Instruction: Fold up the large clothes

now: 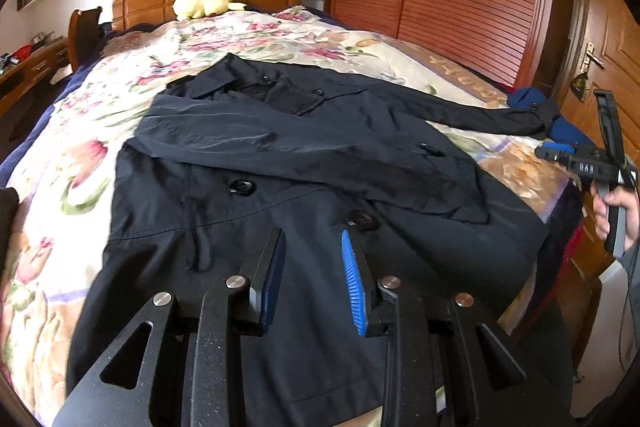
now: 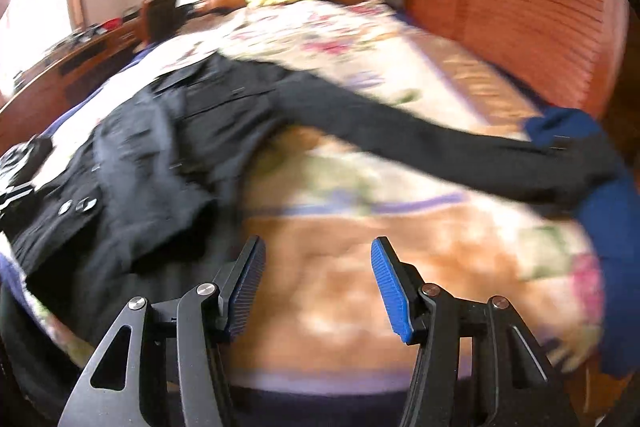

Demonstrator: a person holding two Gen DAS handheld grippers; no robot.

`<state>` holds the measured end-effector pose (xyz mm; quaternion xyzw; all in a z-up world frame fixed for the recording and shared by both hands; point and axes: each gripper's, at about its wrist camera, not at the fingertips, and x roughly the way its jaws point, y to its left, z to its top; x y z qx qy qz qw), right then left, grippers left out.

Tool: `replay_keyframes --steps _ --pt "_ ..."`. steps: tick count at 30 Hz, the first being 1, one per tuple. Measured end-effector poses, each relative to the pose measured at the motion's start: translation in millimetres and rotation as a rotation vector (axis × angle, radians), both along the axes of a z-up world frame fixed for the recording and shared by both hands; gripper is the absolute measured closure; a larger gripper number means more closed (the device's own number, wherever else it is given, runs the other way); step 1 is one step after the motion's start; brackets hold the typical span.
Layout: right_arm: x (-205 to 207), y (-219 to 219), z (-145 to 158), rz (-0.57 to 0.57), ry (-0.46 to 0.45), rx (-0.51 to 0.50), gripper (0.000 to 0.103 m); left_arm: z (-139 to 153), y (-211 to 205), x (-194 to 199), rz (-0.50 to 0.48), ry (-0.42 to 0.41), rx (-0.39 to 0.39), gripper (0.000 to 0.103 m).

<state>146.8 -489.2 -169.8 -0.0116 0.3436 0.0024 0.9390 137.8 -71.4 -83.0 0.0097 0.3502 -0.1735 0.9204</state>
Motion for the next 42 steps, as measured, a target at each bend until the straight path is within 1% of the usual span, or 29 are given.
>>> replay_keyframes --steps 4,6,13,15,17,19,21,24,25,26,27,28,30,32,34,38,42 --pt "-3.0 -39.9 13.1 -0.106 -0.025 -0.019 0.046 3.5 -21.5 6.0 -0.035 -0.002 0.009 0.073" --pt "0.3 -59.3 18.8 -0.159 -0.034 -0.053 0.046 5.9 -30.4 7.2 -0.052 -0.01 0.014 0.073" --pt "23.8 -99.2 34.2 -0.331 -0.038 -0.13 0.046 10.4 -52.3 6.3 -0.093 -0.02 0.026 0.073" --pt "30.8 -107.0 36.9 -0.378 -0.044 -0.107 0.046 9.1 -54.6 4.5 -0.098 -0.017 0.029 0.073" --pt "35.3 -119.7 38.4 -0.415 -0.042 -0.052 0.046 7.4 -55.6 3.6 -0.102 -0.013 0.031 0.073" --pt "43.7 -126.2 37.0 -0.436 -0.035 -0.014 0.046 5.9 -55.8 2.9 -0.102 -0.011 0.033 0.073" --pt "51.5 -131.3 33.7 -0.449 -0.015 0.003 0.046 5.0 -55.1 2.2 -0.1 -0.008 0.029 0.073" --pt "62.0 -130.2 28.6 -0.434 0.026 0.006 0.047 2.9 -54.2 2.1 -0.097 -0.003 0.028 0.073" --pt "67.5 -127.1 28.0 -0.419 0.041 -0.023 0.061 2.1 -53.6 1.4 -0.096 -0.004 0.033 0.073" --pt "70.0 -123.2 29.4 -0.406 0.056 -0.075 0.07 1.4 -52.9 0.8 -0.093 -0.005 0.038 0.073" --pt "73.5 -117.3 28.3 -0.402 0.061 -0.115 0.085 0.8 -51.6 0.0 -0.088 -0.007 0.04 0.073" --pt "75.8 -114.3 29.0 -0.391 0.056 -0.121 0.088 0.0 -49.8 -0.4 -0.084 -0.007 0.039 0.073" --pt "75.4 -105.1 37.5 -0.374 0.019 -0.119 0.092 -1.8 -44.9 -1.0 -0.076 -0.002 0.036 0.073" --pt "73.0 -92.2 49.4 -0.348 -0.025 -0.115 0.093 -3.3 -39.3 -1.8 -0.065 0.002 0.033 0.073" --pt "72.7 -71.9 65.0 -0.305 -0.073 -0.134 0.093 -3.7 -33.8 -2.4 -0.055 0.002 0.029 0.073" --pt "73.1 -20.5 99.7 -0.2 -0.148 -0.163 0.093 -2.8 -21.5 -1.4 -0.024 -0.006 0.015 0.073" --pt "77.1 40.7 134.6 -0.08 -0.208 -0.186 0.093 -0.6 -10.4 -3.0 -0.003 -0.017 0.003 0.073"
